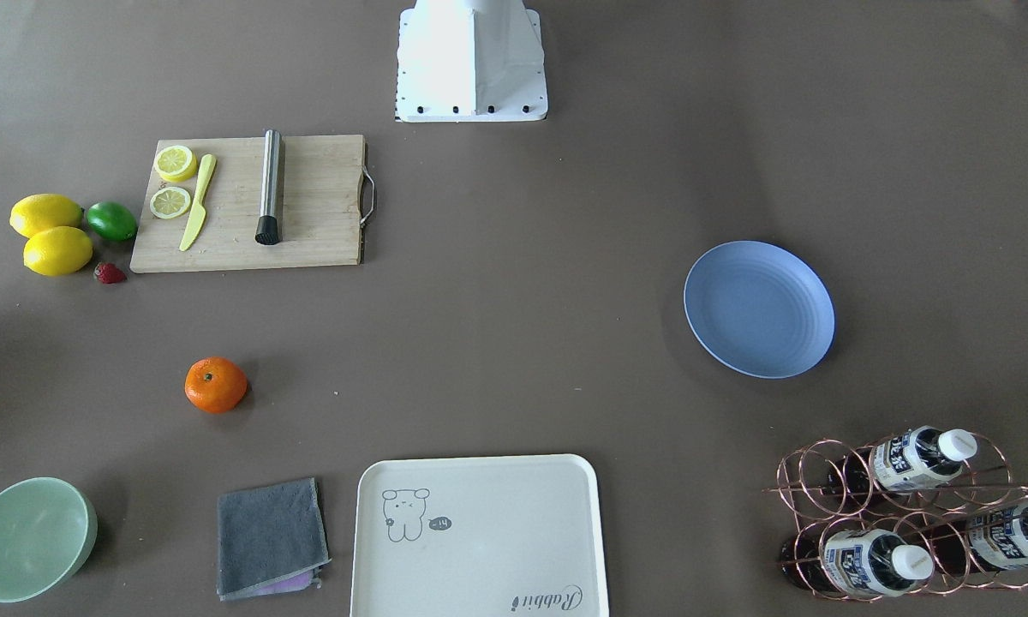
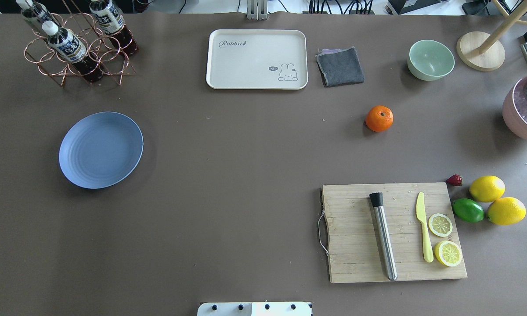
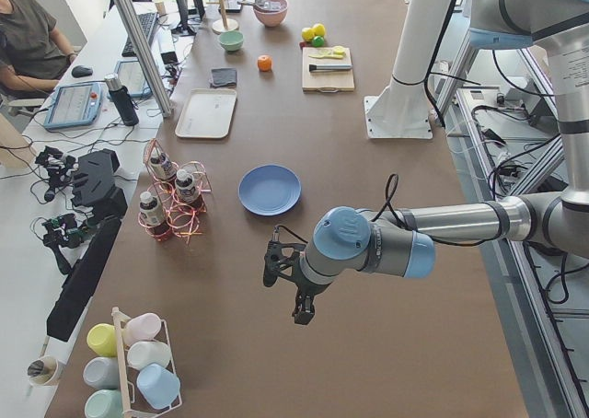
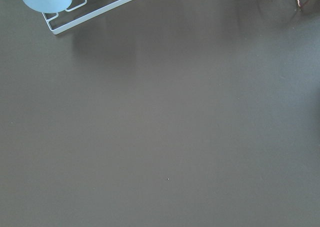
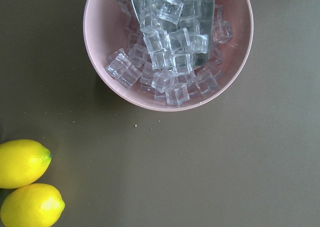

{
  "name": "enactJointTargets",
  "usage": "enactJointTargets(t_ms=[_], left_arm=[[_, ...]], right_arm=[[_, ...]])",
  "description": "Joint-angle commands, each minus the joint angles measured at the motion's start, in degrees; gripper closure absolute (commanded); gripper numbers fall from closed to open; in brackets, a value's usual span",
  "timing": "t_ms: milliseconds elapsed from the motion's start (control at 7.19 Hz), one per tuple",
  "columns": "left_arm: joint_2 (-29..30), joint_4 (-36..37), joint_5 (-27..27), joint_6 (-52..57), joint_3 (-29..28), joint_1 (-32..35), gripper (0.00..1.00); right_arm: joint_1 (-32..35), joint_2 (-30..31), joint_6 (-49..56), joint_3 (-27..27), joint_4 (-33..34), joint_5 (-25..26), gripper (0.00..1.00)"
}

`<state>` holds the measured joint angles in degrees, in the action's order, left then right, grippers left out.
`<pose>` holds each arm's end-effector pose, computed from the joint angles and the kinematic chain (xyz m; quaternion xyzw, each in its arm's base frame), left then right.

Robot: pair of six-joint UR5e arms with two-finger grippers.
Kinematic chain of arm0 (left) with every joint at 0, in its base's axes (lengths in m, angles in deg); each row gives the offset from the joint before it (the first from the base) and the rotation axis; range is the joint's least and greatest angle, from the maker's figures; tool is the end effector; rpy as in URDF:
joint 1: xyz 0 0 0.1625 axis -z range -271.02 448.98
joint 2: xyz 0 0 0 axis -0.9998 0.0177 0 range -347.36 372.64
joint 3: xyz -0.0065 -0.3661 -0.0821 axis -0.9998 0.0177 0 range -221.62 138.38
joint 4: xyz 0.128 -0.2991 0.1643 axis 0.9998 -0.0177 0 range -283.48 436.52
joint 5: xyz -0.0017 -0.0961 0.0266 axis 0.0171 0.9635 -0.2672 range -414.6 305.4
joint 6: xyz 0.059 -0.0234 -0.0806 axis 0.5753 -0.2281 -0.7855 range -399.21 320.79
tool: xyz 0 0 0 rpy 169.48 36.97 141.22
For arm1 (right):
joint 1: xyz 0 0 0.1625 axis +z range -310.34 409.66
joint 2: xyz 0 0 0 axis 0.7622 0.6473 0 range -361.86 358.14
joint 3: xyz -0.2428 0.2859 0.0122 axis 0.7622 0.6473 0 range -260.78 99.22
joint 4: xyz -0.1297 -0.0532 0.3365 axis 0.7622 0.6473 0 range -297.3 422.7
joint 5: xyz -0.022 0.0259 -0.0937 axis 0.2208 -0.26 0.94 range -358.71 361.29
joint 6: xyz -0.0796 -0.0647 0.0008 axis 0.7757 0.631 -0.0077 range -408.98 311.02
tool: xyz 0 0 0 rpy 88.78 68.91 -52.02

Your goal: Pick orange to plate

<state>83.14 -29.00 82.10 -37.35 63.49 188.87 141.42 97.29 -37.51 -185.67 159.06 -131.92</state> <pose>-0.1134 -0.3095 0.5921 0.1289 0.3833 -0.0256 0.9142 0.0746 -0.3746 0.5749 0.0374 -0.3664 -0.0766 0.9266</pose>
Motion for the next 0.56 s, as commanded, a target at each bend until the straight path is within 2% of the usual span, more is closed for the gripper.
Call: enactJointTargets(t_ms=[0,417], left_arm=[[-1.3,-2.9,-0.1,-0.1,-0.2,-0.6,0.02],[-1.4,-3.2,0.1,-0.2,0.1,-0.7,0.02]], right_arm=[[0.0,0.0,0.0,0.0,-0.5,0.1,0.0],[-0.1,-0.1,0.0,0.0,-0.5,-0.3,0.0]])
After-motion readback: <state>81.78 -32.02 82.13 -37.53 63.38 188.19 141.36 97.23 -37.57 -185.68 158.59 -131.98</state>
